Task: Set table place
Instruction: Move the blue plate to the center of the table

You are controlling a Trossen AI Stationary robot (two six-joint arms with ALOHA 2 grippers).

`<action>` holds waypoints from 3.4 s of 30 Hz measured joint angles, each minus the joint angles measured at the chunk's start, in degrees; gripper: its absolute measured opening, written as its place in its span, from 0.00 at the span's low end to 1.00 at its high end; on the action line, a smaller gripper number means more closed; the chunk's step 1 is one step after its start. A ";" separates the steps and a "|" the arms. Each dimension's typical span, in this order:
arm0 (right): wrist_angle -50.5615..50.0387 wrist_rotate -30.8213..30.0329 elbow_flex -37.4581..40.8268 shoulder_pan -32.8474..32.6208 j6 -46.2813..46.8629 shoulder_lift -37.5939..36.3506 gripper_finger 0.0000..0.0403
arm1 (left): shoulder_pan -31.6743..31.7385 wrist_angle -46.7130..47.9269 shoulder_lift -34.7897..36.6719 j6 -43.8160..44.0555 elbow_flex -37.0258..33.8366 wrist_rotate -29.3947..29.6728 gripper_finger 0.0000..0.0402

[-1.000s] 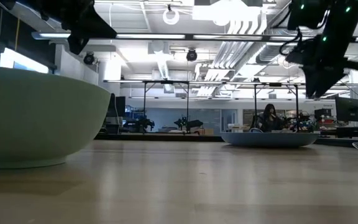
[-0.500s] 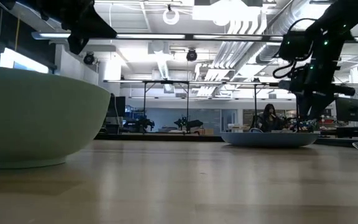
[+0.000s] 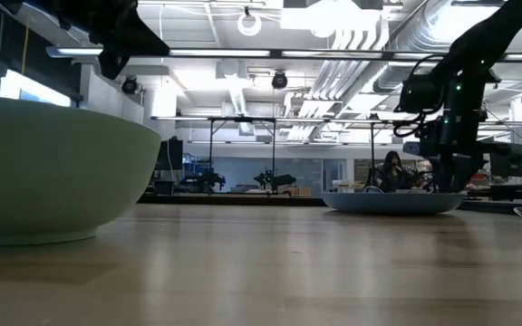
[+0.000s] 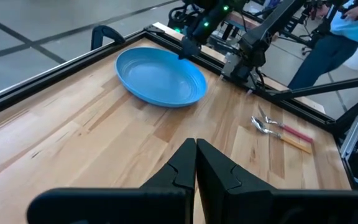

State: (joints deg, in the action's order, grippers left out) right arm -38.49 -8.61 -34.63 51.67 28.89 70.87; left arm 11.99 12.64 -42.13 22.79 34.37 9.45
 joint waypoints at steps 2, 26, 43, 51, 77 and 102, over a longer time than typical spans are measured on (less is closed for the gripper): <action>0.44 0.18 0.00 0.61 -0.77 0.69 0.28 | 0.00 0.30 0.00 0.00 0.00 0.02 0.00; 7.17 3.09 -0.19 2.38 -2.14 9.10 0.18 | 0.00 1.05 0.00 0.00 0.00 0.00 0.00; 7.13 10.25 -0.50 2.19 -1.88 5.51 0.00 | 0.00 0.99 0.00 0.00 0.01 0.00 0.00; 6.82 11.25 -0.50 -2.12 1.50 -1.24 0.00 | 0.00 0.97 0.00 0.00 0.00 -0.02 0.00; 12.03 7.84 -0.57 -35.59 25.94 -3.31 0.00 | 0.00 0.94 0.00 0.02 0.01 0.01 0.00; 4.00 8.16 -24.79 -43.21 15.29 26.69 0.00 | 0.00 1.33 0.00 0.04 0.02 -1.51 0.00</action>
State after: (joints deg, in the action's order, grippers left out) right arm -34.48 -0.45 -59.43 8.46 44.18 97.56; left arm 11.99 13.97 -42.13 22.83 34.39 7.94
